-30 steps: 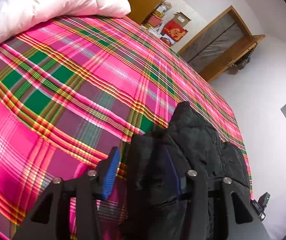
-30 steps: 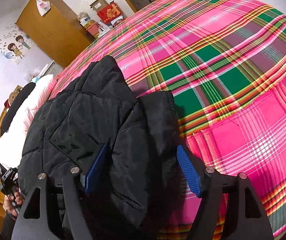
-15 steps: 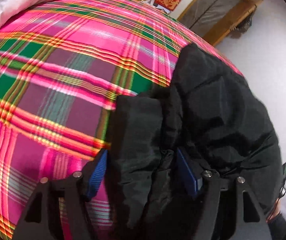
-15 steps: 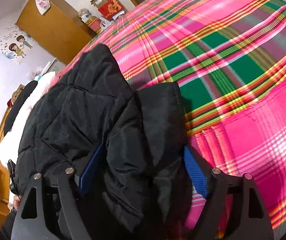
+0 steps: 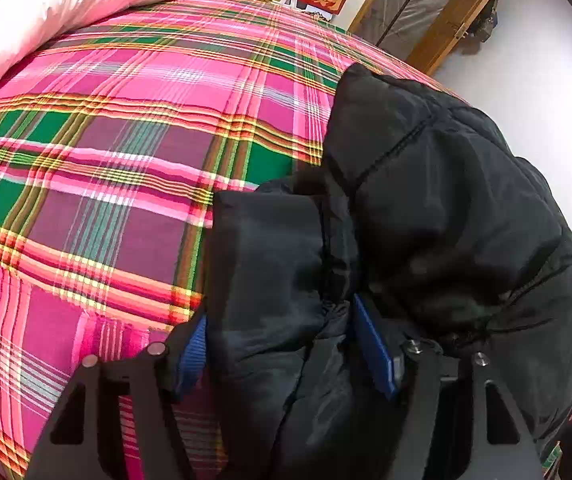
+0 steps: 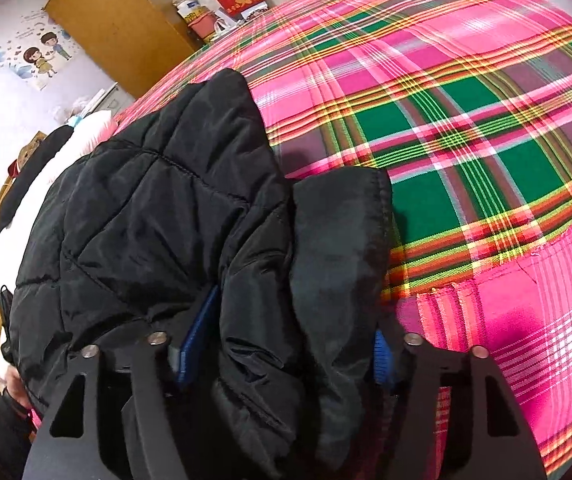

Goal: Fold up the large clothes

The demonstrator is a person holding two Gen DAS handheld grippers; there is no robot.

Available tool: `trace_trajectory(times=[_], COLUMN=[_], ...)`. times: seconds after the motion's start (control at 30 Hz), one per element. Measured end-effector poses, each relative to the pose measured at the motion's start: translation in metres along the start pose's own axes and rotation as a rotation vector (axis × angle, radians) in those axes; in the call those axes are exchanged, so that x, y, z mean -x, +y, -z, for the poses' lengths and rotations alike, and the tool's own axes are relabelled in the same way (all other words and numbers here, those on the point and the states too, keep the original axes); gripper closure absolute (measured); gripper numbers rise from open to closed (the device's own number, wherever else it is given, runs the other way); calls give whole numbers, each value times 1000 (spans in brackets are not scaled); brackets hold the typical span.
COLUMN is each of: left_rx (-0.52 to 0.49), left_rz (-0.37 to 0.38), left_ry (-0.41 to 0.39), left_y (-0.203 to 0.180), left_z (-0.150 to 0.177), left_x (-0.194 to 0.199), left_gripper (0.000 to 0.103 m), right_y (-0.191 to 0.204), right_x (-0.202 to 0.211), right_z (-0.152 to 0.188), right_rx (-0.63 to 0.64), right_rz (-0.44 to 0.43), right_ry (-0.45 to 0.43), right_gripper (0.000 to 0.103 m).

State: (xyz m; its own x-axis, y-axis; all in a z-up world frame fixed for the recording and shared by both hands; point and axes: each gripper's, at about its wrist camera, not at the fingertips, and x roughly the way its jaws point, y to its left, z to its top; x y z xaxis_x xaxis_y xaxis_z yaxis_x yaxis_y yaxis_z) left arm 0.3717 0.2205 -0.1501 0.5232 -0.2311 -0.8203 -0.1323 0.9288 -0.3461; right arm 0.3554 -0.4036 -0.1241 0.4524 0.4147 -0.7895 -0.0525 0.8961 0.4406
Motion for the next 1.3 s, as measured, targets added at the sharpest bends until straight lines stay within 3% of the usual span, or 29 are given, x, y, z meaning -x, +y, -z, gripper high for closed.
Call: trace_trajectory(times=[0.13, 0.23, 0.37, 0.43, 0.57, 0.67, 0.93, 1.3], left_rx=[-11, -14, -7, -14, -89, -111, -137, -100], left_rz=[-10, -13, 3, -7, -87, -146, -165, -160], left_ry=[-2, 3, 8, 10, -9, -28, -95, -95], left_y=[-8, -9, -6, -7, -29, -42, -62, -59], left_z=[2, 0, -2, -4, -3, -5, -12, -7], left_x=[2, 2, -2, -4, 3, 16, 71, 118], left_gripper=[43, 43, 43, 44, 70, 80, 83, 83], right_y=[6, 0, -9, -2, 17, 24, 48, 65], right_x=[2, -1, -9, -10, 2, 16, 68, 104], right_z=[0, -1, -4, -6, -6, -6, -6, 2], right_rx=[19, -16, -40, -14, 32, 33, 89, 81], right_rz=[3, -25, -58, -27, 32, 64, 89, 74], right_ry=[-3, 3, 33, 39, 9, -12, -62, -53], right_gripper=[54, 54, 45, 50, 70, 77, 82, 83])
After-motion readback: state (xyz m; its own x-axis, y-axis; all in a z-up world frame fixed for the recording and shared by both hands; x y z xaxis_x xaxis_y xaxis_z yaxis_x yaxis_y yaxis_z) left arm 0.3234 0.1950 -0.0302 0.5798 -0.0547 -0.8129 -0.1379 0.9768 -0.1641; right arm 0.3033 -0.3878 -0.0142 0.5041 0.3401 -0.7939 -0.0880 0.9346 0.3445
